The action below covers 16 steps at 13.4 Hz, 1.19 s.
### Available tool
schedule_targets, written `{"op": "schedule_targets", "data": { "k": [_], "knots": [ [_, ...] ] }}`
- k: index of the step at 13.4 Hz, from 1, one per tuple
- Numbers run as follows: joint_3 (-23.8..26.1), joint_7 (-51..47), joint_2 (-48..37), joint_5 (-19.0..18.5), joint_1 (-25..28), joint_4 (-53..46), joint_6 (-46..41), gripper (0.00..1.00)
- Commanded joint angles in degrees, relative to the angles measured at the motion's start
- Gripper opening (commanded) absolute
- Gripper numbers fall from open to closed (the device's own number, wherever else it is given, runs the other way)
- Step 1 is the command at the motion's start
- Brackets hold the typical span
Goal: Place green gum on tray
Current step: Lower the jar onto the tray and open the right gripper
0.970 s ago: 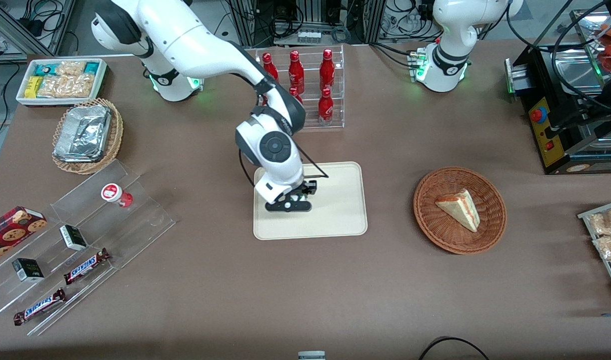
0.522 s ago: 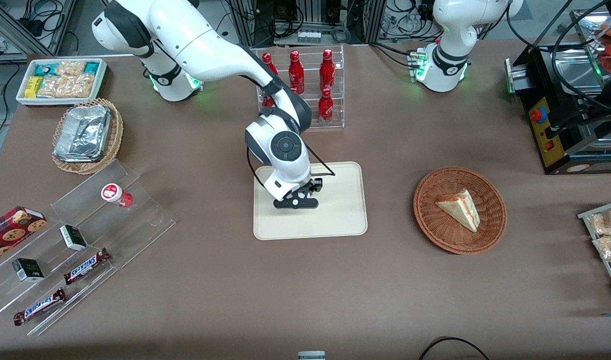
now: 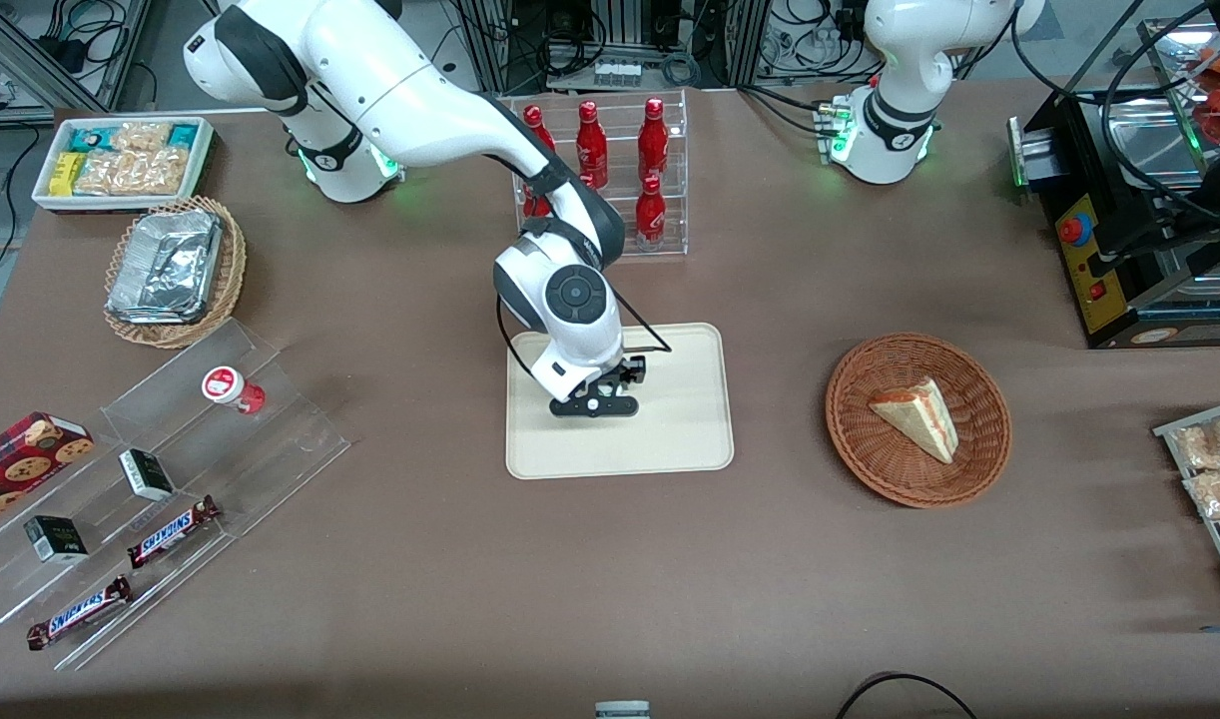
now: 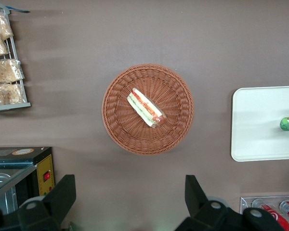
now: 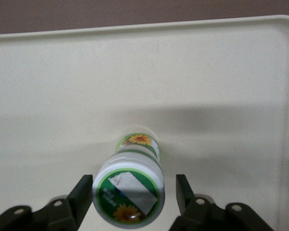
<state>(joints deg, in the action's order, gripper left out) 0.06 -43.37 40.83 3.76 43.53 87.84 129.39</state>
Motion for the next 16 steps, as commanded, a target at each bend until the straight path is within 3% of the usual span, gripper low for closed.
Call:
{"op": "schedule_targets", "data": {
  "k": [1,6,16],
  "knots": [
    [-0.59,-0.22,1.19,-1.21,0.59,-2.15,0.16,1.00],
    [-0.50,2.58,-0.92,-2.35,-0.20,-1.89,-1.06,1.00],
    [-0.41,14.97,-13.04,-1.92,-5.99,-0.75,-18.11,1.00]
  ]
}}
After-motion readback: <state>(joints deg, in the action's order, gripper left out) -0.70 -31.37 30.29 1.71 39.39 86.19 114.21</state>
